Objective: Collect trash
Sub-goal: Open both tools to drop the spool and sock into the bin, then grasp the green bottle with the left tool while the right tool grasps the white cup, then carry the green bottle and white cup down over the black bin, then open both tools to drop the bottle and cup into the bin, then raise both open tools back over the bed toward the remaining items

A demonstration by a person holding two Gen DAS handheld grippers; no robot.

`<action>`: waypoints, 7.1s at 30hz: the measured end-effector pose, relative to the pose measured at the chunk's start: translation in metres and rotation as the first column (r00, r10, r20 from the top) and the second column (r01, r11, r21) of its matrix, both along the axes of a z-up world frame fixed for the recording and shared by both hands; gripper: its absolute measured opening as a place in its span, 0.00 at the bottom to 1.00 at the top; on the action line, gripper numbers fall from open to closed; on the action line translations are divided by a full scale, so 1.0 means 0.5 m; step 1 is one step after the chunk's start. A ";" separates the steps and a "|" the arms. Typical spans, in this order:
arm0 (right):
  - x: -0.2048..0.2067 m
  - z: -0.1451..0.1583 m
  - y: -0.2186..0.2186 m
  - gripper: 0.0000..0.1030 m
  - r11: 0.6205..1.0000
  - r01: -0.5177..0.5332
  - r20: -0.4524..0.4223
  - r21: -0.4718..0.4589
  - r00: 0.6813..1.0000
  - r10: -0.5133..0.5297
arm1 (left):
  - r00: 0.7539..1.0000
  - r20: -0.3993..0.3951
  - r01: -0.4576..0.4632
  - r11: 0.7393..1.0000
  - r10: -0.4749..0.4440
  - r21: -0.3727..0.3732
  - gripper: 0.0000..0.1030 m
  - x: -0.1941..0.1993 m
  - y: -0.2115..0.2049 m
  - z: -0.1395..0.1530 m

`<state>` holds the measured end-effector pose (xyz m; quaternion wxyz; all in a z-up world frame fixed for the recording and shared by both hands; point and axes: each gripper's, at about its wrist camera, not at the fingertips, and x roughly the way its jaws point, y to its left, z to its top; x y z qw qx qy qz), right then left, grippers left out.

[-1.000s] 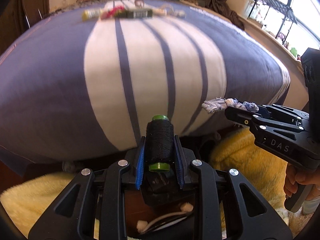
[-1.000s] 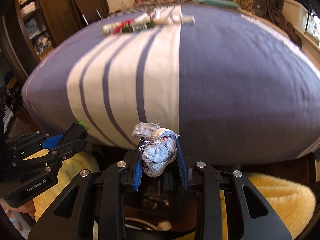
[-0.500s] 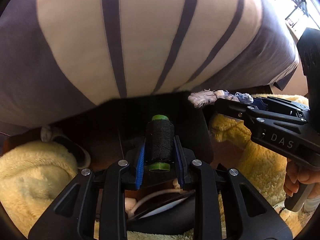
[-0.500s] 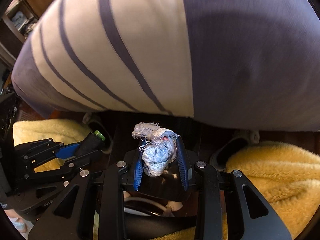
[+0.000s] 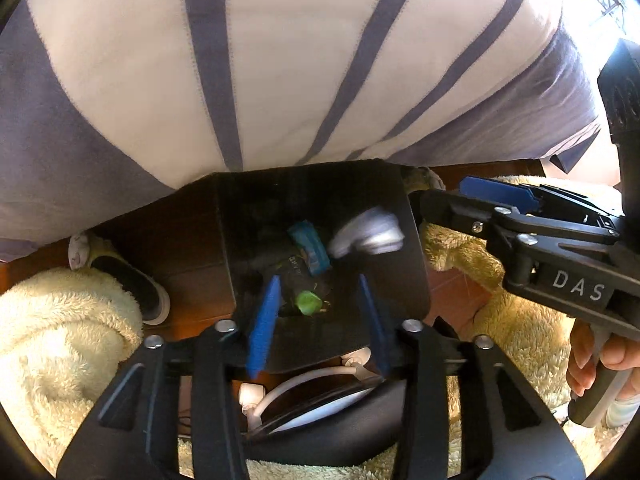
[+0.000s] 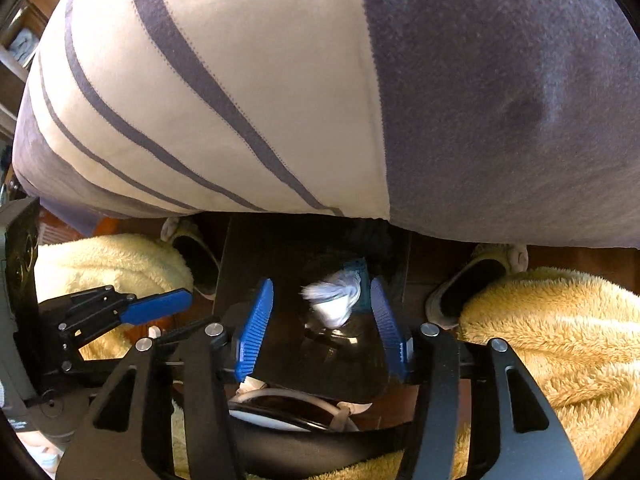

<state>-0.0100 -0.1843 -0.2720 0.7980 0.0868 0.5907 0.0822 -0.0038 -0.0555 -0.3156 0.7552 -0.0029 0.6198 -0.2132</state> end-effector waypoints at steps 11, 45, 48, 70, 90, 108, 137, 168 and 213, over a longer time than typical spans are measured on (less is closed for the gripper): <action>-0.012 0.081 -0.010 0.90 0.995 0.046 0.115 -0.083 0.993 -0.036 | 0.989 0.147 -0.034 0.998 0.027 0.044 0.89 -0.016 0.023 0.092; 0.100 0.377 -0.070 0.96 0.983 0.121 0.471 -0.137 0.881 -0.043 | 0.838 0.520 -0.213 0.977 0.166 0.032 0.92 0.112 0.136 0.403; 0.136 0.381 -0.073 0.96 0.983 0.131 0.471 -0.132 0.880 -0.054 | 0.834 0.528 -0.215 0.976 0.162 0.041 0.92 0.152 0.134 0.415; 0.467 0.330 -0.077 0.65 0.983 0.133 0.397 -0.128 0.915 -0.072 | 0.878 0.470 -0.126 0.991 0.095 0.035 0.92 0.375 0.031 0.388; 0.448 0.331 -0.145 0.19 0.975 0.150 0.420 -0.163 0.905 -0.068 | 0.898 0.405 -0.182 0.983 0.171 -0.011 0.92 0.526 -0.062 0.358; 0.321 0.352 -0.102 0.19 0.984 0.109 0.436 -0.138 0.899 -0.039 | 0.894 0.431 -0.147 0.989 0.123 0.021 0.80 0.383 -0.013 0.368; -0.040 0.293 0.002 0.19 0.999 -0.006 0.405 -0.031 0.914 0.018 | 0.881 0.467 -0.068 0.997 0.074 -0.030 0.80 -0.033 0.039 0.361; -0.026 0.019 0.024 0.21 0.999 -0.048 0.026 -0.002 0.999 0.048 | 0.998 0.057 0.006 1.000 -0.007 0.023 0.80 -0.027 0.001 0.031; -0.019 0.271 -0.049 0.97 0.992 0.096 0.321 -0.088 0.945 -0.063 | 0.927 0.372 -0.056 0.998 0.053 -0.004 0.92 -0.023 0.064 0.299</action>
